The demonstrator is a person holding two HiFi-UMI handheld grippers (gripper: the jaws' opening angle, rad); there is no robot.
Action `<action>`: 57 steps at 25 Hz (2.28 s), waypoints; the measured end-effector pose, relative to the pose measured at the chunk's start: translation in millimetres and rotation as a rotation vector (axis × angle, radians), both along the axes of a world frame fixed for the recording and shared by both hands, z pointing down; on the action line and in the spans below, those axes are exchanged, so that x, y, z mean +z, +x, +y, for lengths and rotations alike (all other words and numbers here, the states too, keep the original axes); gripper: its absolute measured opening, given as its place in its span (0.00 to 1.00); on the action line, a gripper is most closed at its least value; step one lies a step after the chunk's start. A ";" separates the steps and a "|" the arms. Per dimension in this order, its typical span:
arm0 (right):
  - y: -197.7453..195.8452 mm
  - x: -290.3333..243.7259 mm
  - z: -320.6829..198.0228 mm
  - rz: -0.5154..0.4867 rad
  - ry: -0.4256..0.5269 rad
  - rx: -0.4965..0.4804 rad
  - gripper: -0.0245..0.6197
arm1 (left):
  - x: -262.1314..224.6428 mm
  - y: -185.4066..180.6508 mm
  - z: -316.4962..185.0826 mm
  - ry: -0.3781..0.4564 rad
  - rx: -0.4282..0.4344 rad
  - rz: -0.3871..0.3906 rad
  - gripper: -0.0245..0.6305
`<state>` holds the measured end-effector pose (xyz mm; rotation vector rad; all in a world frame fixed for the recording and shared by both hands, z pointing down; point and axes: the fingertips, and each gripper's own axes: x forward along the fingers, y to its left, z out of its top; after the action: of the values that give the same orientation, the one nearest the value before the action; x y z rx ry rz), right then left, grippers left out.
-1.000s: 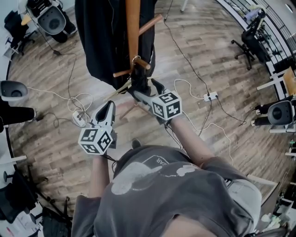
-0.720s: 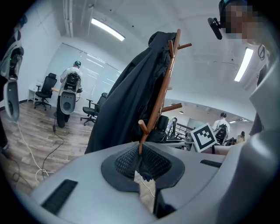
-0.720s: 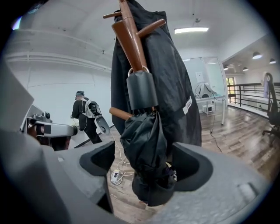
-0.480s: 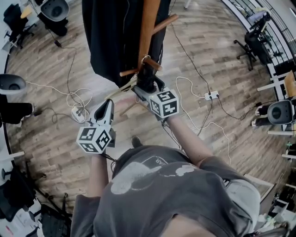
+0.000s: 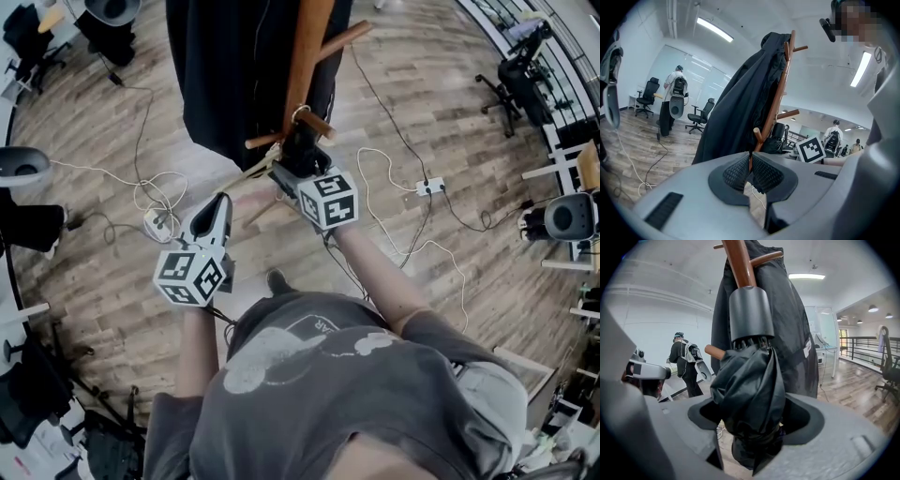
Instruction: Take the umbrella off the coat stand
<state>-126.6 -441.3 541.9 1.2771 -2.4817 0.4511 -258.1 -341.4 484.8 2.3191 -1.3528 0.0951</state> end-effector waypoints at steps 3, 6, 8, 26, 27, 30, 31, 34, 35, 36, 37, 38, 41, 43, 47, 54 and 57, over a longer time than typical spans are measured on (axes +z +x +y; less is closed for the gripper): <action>-0.9 -1.6 -2.2 0.008 0.011 0.010 0.56 | -1.3 -3.1 1.9 0.002 -0.004 -0.001 0.07; -1.0 -1.9 -3.0 0.019 0.008 0.022 0.52 | -3.0 -5.9 3.5 0.005 -0.010 0.000 0.07; -0.5 -1.7 -3.7 0.028 0.005 0.031 0.49 | -3.8 -7.3 4.2 0.006 -0.013 -0.001 0.07; 6.3 -20.0 1.5 0.033 0.000 0.054 0.43 | -10.6 -5.3 16.4 0.016 -0.010 -0.021 0.07; 7.3 -21.2 2.5 0.032 -0.001 0.057 0.43 | -11.1 -5.1 16.9 0.017 -0.009 -0.021 0.07; 9.9 -23.8 5.9 0.032 -0.001 0.056 0.43 | -12.2 -2.5 17.4 0.019 -0.004 -0.022 0.07; 11.1 -24.7 7.0 0.030 0.000 0.053 0.43 | -12.6 -0.6 17.4 0.019 -0.003 -0.022 0.07; 15.8 -28.6 10.6 0.022 0.002 0.046 0.43 | -14.0 6.7 17.8 0.021 0.001 -0.024 0.07; 17.0 -29.8 12.1 0.020 0.002 0.045 0.43 | -14.5 8.6 18.5 0.022 0.001 -0.025 0.07; 17.8 -30.7 13.8 0.018 0.001 0.043 0.43 | -14.9 10.2 19.6 0.023 0.001 -0.026 0.07; 18.7 -31.5 15.6 0.017 0.000 0.041 0.43 | -15.4 11.5 20.9 0.024 0.001 -0.027 0.07; 19.6 -32.4 17.7 0.017 0.000 0.039 0.43 | -16.0 12.8 22.4 0.026 0.000 -0.028 0.07; 21.0 -36.4 24.6 0.011 0.005 0.035 0.43 | -18.8 14.4 27.5 0.032 -0.003 -0.030 0.07; 21.1 -39.4 29.2 0.003 0.008 0.031 0.43 | -20.9 14.8 30.8 0.038 -0.006 -0.030 0.07; 21.7 -43.0 37.1 0.007 0.016 0.011 0.43 | -23.5 19.4 37.1 0.045 -0.010 -0.030 0.07; 25.8 -52.1 58.0 0.004 0.029 -0.010 0.43 | -29.9 34.0 53.5 0.065 -0.019 -0.028 0.07; 29.1 -57.0 68.6 -0.005 0.033 -0.022 0.43 | -34.2 40.3 62.4 0.074 -0.023 -0.030 0.07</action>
<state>-97.5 -372.7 484.9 1.2609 -2.5148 0.4090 -217.8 -279.0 450.6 2.3707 -1.4202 0.0734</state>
